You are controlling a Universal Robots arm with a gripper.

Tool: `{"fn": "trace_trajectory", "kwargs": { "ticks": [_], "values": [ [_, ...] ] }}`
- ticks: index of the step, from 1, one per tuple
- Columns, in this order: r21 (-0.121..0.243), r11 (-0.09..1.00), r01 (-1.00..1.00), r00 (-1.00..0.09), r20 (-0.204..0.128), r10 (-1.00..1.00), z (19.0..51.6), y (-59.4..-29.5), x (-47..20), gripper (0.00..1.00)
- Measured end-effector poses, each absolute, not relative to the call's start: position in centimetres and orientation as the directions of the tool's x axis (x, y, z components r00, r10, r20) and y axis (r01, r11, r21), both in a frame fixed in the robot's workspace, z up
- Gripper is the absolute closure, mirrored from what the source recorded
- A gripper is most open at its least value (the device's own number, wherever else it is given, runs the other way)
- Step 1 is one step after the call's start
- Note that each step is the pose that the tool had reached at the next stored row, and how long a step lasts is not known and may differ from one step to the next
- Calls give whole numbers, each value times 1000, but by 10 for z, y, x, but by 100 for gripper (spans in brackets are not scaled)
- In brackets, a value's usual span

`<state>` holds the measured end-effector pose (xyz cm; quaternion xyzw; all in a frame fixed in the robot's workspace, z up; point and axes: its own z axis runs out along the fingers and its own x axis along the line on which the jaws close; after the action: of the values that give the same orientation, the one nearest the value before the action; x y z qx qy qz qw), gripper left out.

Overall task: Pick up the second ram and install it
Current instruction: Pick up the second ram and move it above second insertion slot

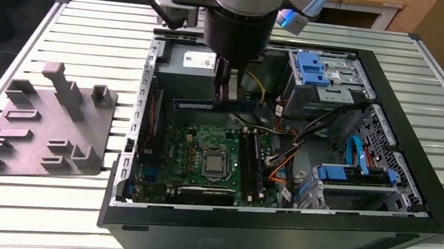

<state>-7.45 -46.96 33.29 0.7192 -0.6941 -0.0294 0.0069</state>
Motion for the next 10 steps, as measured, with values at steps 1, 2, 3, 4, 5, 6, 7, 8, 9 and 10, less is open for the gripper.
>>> {"fn": "trace_trajectory", "kwargs": {
  "ticks": [1,2,3,4,5,6,7,8,9,10],
  "values": [
    [51,-36,-998,35,-33,-999,331,-470,-74,86],
    [51,-36,-998,35,-33,-999,329,-470,-74,86],
    [51,-36,-998,35,-33,-999,327,-470,-74,86],
    [51,-36,-998,35,-33,-999,326,-470,-74,86],
    [51,-36,-998,35,-33,-999,324,-470,-74,86],
    [51,-36,-998,35,-33,-999,322,-470,-74,86],
    [51,-36,-998,35,-33,-999,320,-470,-73,86],
    [51,-36,-998,35,-33,-999,318,-470,-73,86],
    [51,-36,-998,35,-33,-999,316,-470,-73,86],
    [51,-36,-998,35,-33,-999,315,-470,-73,86]
  ]
}}
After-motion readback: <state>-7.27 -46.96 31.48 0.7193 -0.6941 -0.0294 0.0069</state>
